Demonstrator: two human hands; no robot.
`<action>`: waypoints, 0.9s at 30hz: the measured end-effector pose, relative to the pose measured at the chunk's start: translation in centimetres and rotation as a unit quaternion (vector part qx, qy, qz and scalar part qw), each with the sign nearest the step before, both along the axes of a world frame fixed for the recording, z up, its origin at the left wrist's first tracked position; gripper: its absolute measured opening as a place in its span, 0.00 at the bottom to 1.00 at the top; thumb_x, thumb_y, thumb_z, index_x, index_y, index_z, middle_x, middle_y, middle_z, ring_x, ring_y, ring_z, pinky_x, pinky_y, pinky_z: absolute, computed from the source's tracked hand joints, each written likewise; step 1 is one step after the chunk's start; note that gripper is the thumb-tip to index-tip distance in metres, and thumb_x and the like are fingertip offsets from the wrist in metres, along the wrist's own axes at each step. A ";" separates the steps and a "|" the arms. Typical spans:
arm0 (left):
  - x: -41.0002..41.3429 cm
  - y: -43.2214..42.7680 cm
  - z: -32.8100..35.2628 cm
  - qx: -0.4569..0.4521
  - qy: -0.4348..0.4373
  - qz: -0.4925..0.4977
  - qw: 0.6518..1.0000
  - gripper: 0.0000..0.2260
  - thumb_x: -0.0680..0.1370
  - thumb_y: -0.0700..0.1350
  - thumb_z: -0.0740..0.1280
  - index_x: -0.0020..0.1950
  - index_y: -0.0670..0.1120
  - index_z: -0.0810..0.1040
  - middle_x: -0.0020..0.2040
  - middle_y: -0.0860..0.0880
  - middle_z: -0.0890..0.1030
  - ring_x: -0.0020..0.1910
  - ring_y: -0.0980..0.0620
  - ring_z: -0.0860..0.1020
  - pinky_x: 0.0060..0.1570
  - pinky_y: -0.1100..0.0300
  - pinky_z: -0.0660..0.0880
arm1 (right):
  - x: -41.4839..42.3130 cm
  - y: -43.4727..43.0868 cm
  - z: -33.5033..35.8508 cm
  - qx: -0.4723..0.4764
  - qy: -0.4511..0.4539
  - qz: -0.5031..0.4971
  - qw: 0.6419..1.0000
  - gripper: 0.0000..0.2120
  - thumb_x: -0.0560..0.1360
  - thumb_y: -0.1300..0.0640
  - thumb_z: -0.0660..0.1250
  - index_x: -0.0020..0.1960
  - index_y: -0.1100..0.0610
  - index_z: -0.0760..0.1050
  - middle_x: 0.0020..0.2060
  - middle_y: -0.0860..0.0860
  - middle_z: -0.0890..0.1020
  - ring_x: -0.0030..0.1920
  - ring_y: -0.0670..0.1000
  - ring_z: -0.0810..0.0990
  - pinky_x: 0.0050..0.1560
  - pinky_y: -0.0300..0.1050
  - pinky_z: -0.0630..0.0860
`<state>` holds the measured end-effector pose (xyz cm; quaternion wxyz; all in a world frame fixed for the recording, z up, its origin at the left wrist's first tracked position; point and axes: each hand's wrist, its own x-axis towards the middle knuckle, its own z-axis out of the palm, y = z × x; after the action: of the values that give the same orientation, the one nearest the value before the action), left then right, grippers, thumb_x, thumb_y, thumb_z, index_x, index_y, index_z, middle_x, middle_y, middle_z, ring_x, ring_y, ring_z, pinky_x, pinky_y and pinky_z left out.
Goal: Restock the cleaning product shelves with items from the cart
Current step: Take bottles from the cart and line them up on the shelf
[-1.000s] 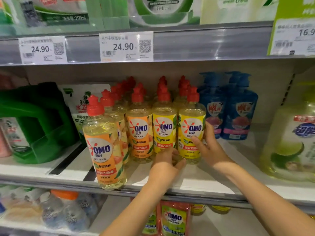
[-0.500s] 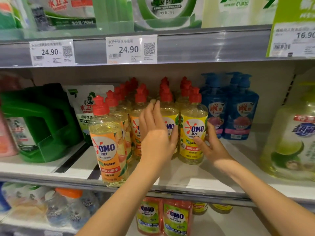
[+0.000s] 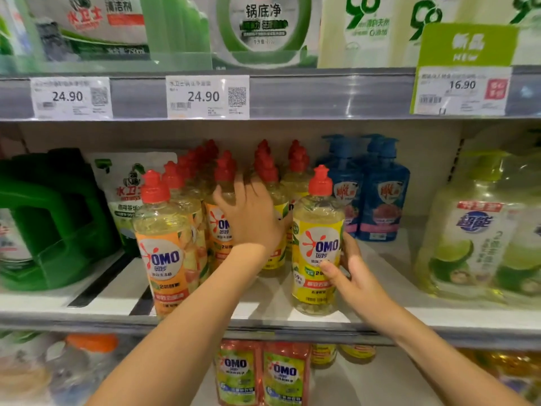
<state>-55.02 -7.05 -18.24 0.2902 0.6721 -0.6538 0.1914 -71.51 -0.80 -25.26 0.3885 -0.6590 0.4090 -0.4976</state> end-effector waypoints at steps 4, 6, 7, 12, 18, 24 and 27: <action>-0.4 1.1 0.3 0.025 -0.023 -0.012 0.999 0.34 0.71 0.59 0.69 0.68 0.40 0.61 0.68 0.45 0.69 0.74 0.46 0.58 0.71 0.35 0.47 | 0.0 0.0 0.1 -0.002 0.002 -0.004 1.000 0.34 0.73 0.51 0.63 0.75 0.47 0.53 0.65 0.39 0.70 0.61 0.33 0.73 0.55 0.31 0.74; -0.1 1.6 0.9 0.043 -0.008 -0.011 0.999 0.36 0.71 0.61 0.69 0.67 0.41 0.61 0.68 0.46 0.69 0.74 0.47 0.58 0.71 0.35 0.47 | 0.0 0.1 0.0 0.003 0.001 -0.006 1.000 0.34 0.74 0.51 0.63 0.76 0.48 0.53 0.66 0.41 0.71 0.61 0.35 0.73 0.56 0.33 0.75; 0.2 1.7 1.0 0.056 -0.006 -0.004 0.998 0.37 0.71 0.63 0.68 0.68 0.41 0.61 0.68 0.46 0.68 0.74 0.48 0.57 0.71 0.36 0.46 | 0.0 0.2 0.0 0.004 0.000 -0.006 1.000 0.34 0.74 0.52 0.63 0.76 0.49 0.52 0.66 0.41 0.71 0.60 0.34 0.74 0.55 0.32 0.75; 1.6 3.6 0.4 -0.017 -0.022 -0.031 0.999 0.43 0.63 0.68 0.72 0.63 0.36 0.69 0.61 0.41 0.76 0.68 0.44 0.69 0.72 0.37 0.53 | -0.5 0.7 0.1 -0.002 0.004 0.003 1.000 0.30 0.72 0.49 0.63 0.70 0.39 0.55 0.65 0.38 0.70 0.59 0.31 0.74 0.52 0.31 0.75; 2.5 4.5 -0.1 0.084 0.043 -0.105 0.990 0.31 0.71 0.68 0.66 0.48 0.38 0.72 0.41 0.41 0.75 0.53 0.38 0.76 0.58 0.51 0.73 | -0.7 0.9 0.4 0.009 -0.021 0.029 0.999 0.43 0.61 0.30 0.72 0.69 0.40 0.59 0.63 0.38 0.76 0.62 0.39 0.75 0.55 0.36 0.77; 3.2 4.7 -2.3 0.072 0.316 -0.313 0.893 0.43 0.66 0.67 0.69 0.74 0.54 0.53 0.64 0.42 0.74 0.60 0.53 0.76 0.63 0.60 0.71 | -0.9 1.1 0.8 0.038 -0.036 0.052 0.997 0.46 0.53 0.28 0.75 0.66 0.36 0.61 0.57 0.29 0.77 0.60 0.36 0.76 0.52 0.34 0.77; 3.4 4.1 -4.9 0.079 0.424 -0.319 0.844 0.45 0.64 0.64 0.74 0.72 0.58 0.52 0.67 0.53 0.73 0.65 0.57 0.73 0.62 0.64 0.72 | -1.7 1.1 1.4 0.043 -0.049 0.053 0.996 0.47 0.51 0.28 0.75 0.66 0.40 0.65 0.57 0.32 0.78 0.59 0.35 0.77 0.51 0.32 0.76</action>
<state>-51.64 -2.99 -23.11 0.5306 0.4625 -0.6580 -0.2676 -73.17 0.26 -23.89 0.4615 -0.6371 0.3750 -0.4905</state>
